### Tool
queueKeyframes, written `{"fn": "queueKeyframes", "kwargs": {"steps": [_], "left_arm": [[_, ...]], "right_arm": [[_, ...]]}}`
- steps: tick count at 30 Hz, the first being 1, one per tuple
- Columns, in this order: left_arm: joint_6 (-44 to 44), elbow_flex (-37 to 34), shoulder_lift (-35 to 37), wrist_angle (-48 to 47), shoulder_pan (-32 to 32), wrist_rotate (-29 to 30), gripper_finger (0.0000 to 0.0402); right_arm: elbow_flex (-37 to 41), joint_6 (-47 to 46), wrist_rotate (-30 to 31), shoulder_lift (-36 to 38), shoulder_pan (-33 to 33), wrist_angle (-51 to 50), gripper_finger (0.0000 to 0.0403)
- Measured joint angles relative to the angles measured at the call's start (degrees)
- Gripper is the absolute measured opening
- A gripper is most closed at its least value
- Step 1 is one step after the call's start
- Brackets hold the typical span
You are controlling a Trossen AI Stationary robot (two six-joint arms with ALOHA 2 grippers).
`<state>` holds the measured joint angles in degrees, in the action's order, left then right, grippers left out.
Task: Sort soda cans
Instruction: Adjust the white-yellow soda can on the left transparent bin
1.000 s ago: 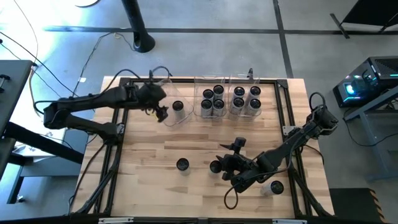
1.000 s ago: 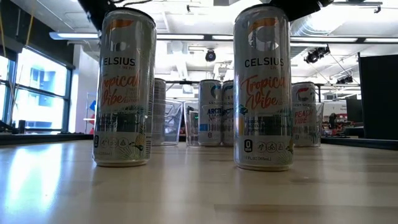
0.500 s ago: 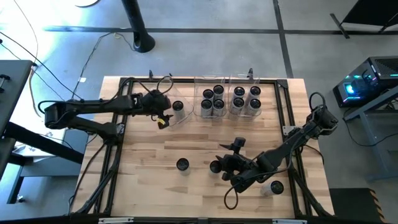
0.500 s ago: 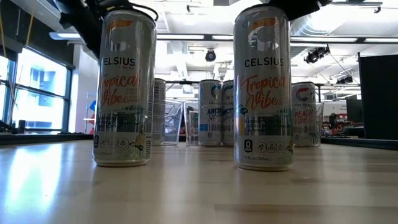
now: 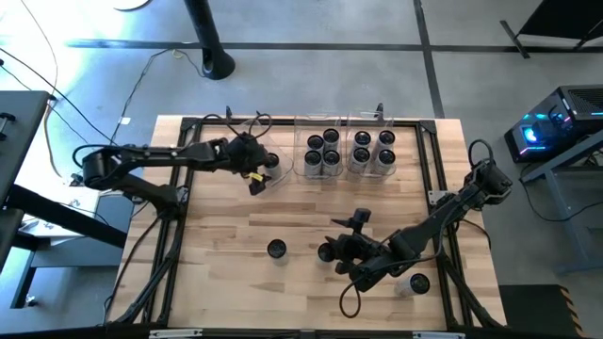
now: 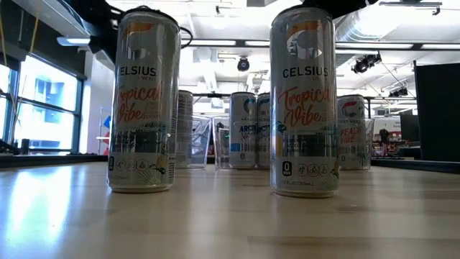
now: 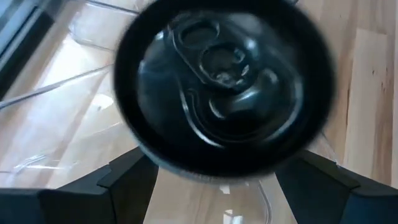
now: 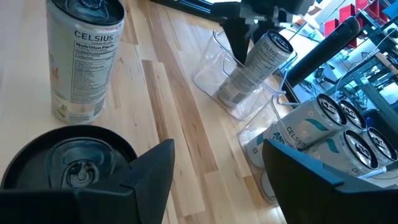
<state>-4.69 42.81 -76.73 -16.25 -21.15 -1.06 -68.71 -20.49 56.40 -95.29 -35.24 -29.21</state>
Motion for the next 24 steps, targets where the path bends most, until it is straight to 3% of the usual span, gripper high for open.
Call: {"fn": "queueKeyframes", "kwargs": {"steps": [10,24], "left_arm": [[1.16,0.00,-3.42,0.79,-0.68,-3.87,0.0334],[-0.96,0.01,2.63,3.41,-0.68,-3.80,0.0335]], "right_arm": [[0.00,0.02,-1.33,0.00,0.00,0.18,0.0238],[0.00,0.00,-1.33,0.00,0.00,0.43,0.0238]]}}
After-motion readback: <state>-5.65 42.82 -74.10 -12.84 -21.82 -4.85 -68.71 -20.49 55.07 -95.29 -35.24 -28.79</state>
